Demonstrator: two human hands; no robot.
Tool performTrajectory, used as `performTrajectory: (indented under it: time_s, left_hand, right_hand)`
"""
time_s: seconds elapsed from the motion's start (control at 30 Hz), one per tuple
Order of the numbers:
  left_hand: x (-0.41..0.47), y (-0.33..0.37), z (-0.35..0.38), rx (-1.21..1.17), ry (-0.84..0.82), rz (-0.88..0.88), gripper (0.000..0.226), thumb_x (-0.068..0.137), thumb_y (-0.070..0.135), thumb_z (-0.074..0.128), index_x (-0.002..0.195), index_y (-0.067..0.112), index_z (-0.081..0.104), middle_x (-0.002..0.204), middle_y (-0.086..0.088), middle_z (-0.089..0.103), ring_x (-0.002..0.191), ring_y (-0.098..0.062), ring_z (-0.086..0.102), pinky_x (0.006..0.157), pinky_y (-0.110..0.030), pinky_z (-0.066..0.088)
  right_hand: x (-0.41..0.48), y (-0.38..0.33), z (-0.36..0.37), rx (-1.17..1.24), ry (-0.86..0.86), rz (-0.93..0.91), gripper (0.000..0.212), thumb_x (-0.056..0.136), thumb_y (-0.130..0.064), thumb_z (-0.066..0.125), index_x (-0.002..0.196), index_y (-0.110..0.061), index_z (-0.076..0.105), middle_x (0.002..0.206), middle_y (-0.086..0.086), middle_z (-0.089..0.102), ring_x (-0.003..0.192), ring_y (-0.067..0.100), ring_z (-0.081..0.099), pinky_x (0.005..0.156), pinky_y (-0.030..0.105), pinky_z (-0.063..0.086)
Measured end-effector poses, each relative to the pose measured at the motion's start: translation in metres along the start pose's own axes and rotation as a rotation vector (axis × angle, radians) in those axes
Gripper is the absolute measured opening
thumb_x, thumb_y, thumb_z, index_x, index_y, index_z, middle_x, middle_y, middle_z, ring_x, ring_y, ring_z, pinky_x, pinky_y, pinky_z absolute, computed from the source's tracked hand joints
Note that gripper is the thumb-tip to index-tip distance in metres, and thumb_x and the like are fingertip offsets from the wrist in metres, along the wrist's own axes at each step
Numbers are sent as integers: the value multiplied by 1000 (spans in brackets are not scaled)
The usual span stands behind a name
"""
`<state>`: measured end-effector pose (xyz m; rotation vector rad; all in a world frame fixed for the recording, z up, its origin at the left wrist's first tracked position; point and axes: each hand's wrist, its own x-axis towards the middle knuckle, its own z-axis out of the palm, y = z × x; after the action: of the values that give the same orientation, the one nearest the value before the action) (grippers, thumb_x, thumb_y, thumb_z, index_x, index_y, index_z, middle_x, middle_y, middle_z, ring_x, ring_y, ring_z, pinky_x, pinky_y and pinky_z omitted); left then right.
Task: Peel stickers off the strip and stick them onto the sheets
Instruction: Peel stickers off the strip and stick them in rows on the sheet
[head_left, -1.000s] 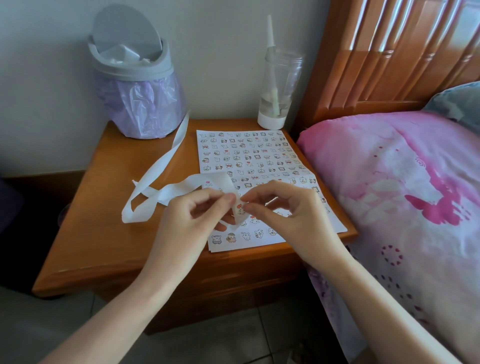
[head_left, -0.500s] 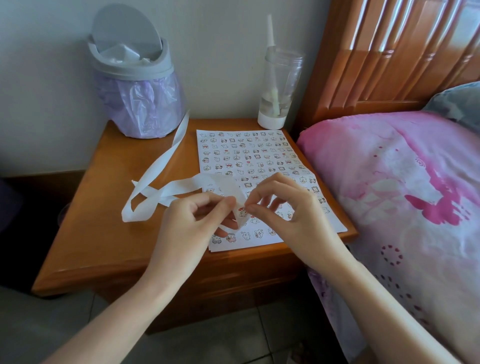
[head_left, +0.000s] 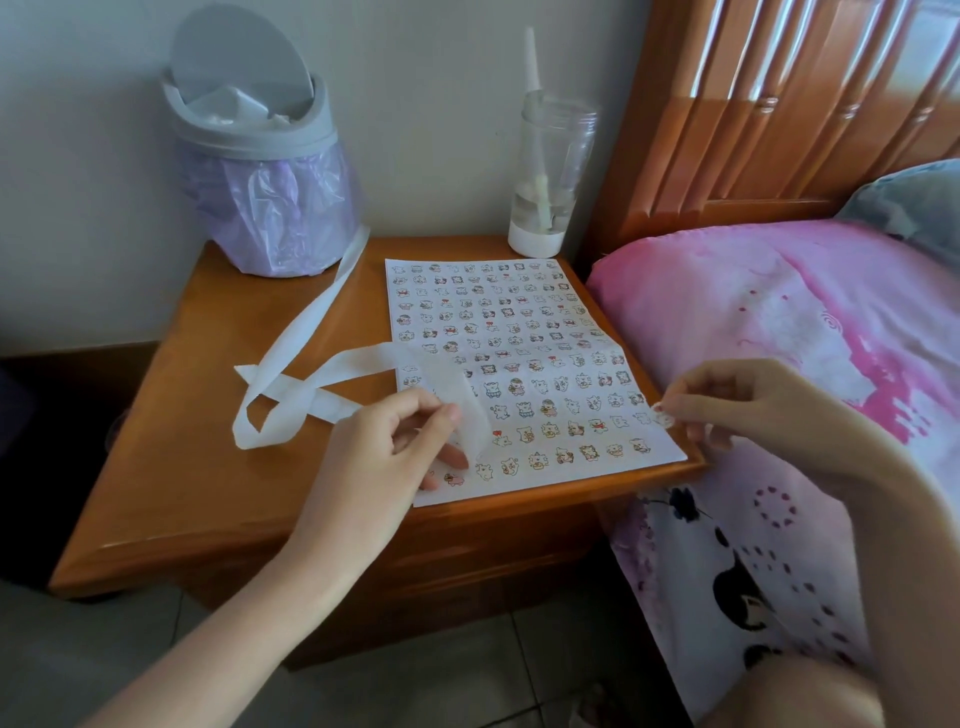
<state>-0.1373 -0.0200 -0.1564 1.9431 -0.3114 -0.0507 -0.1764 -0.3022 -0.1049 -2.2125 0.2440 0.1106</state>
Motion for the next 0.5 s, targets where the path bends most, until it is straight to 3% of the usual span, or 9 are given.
performTrajectory:
  time_s: [0.17,0.3,0.5]
  left_hand:
    - [1,-3,1,18,-20,-17,16,90,32,54,89,21,66,75,11,72,63,-2,66,55,-7,48]
    - [2,-4,1,34,-19,-13,16,89,33,53,90,22,65,76,12,71,63,1,65,55,-6,47]
    - [2,-5,1,40,-15,-11,16,89,33,54,90,23,66,76,13,72,63,0,66,55,-6,48]
  right_hand:
    - [3,7,1,-79,-39,82,8,83,-19,69,83,-11,72,72,12,69,62,17,57,57,20,46]
    - [4,8,1,-120,-39,121,9,85,-19,67,82,-12,72,63,1,68,54,7,56,52,17,45]
    - [4,7,3,-139,-44,110,9,86,-19,66,82,-13,71,68,1,70,48,-1,53,49,14,45]
